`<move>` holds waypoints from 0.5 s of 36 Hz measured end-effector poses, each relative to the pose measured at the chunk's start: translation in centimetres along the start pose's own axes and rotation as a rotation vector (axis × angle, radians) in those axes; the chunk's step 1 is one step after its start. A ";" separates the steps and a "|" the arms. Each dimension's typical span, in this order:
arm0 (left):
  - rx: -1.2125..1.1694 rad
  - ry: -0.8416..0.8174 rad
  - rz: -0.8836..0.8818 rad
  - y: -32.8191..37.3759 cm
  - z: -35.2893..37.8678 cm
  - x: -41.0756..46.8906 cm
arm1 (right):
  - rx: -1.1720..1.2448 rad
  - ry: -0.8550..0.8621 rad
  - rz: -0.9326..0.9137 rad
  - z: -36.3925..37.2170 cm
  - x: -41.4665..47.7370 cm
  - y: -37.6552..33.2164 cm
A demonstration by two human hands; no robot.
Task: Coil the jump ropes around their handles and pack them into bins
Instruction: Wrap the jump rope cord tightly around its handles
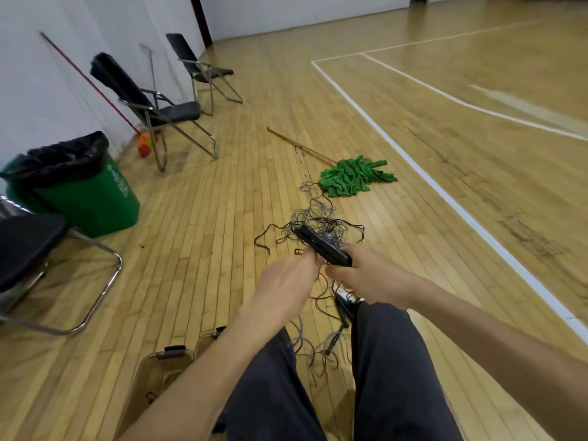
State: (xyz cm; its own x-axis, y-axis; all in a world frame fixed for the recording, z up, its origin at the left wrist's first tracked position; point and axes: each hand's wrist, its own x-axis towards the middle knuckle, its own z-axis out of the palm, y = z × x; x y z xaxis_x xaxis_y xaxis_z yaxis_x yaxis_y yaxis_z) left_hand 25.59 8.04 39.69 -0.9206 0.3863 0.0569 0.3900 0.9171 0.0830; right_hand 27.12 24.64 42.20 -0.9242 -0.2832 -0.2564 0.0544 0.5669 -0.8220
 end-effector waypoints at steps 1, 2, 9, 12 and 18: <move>0.064 -0.007 0.040 -0.1 0.0 0.0 | -0.051 0.010 -0.004 0.1 0.1 0.2; 0.105 -0.014 0.075 -0.2 -0.2 -0.1 | -0.086 0.017 -0.008 0.3 0.2 0.3; 0.339 -0.087 0.259 -0.6 -1.8 -0.3 | -0.347 0.068 0.053 0.9 1.2 0.8; 0.375 -0.105 0.302 -0.8 -2.4 -0.2 | -0.422 0.048 0.069 1.0 1.3 0.9; 0.389 -0.151 0.428 -0.2 -4.1 -0.1 | -0.561 -0.040 0.082 1.9 0.9 1.1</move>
State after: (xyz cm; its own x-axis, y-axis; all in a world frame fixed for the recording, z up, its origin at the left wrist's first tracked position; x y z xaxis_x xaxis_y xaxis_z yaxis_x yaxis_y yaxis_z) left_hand 25.70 7.38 43.72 -0.6872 0.7130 -0.1396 0.7170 0.6346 -0.2882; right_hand 27.10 23.53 40.07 -0.9097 -0.2437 -0.3361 -0.0939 0.9094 -0.4052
